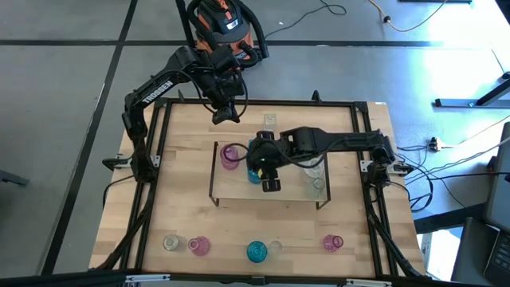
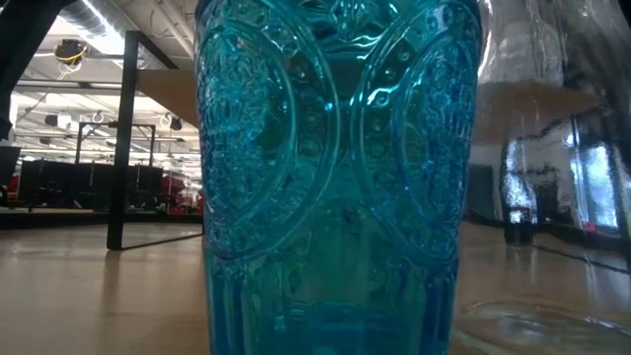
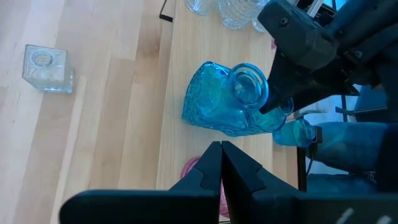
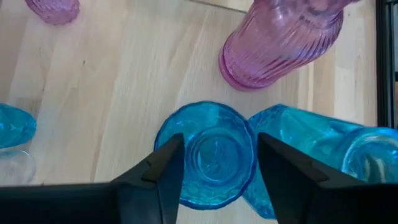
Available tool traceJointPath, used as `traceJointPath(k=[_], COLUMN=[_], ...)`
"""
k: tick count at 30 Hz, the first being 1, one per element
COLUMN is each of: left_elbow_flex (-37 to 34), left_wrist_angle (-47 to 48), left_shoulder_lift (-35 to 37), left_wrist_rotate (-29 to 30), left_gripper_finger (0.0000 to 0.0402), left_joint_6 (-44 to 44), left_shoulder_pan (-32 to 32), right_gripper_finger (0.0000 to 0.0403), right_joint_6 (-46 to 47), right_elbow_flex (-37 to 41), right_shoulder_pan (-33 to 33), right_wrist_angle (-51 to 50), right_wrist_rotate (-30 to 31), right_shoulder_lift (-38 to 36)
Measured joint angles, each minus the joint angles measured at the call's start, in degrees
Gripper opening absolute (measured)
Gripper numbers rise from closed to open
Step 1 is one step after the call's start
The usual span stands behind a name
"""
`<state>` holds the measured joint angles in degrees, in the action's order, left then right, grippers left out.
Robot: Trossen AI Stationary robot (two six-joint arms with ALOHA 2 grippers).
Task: Sort vases onto shelf
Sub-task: Put the blue vase on the shelf aligned with the other blue vase, then put the violet vase on the shelf aligned with the other violet vase
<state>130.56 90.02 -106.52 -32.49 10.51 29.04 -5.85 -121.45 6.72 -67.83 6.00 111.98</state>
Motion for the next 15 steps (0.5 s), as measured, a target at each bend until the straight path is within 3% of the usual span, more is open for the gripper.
traceJointPath(k=[13, 15], left_elbow_flex=[0.0, 0.0], left_wrist_angle=[0.0, -0.02], left_shoulder_lift=[0.0, 0.02], left_wrist_rotate=[0.0, 0.0], left_gripper_finger=[0.0, 0.0], left_joint_6=[-0.95, -0.95], left_shoulder_pan=[0.02, 0.02], right_gripper_finger=[0.0186, 0.0186], right_joint_6=[0.01, 1.57], right_elbow_flex=[-13.51, -12.1], right_shoulder_pan=[0.0, 0.02], right_wrist_angle=[-2.34, 1.03], right_wrist_rotate=[-0.82, 0.87], right_shoulder_lift=[-0.03, -2.74])
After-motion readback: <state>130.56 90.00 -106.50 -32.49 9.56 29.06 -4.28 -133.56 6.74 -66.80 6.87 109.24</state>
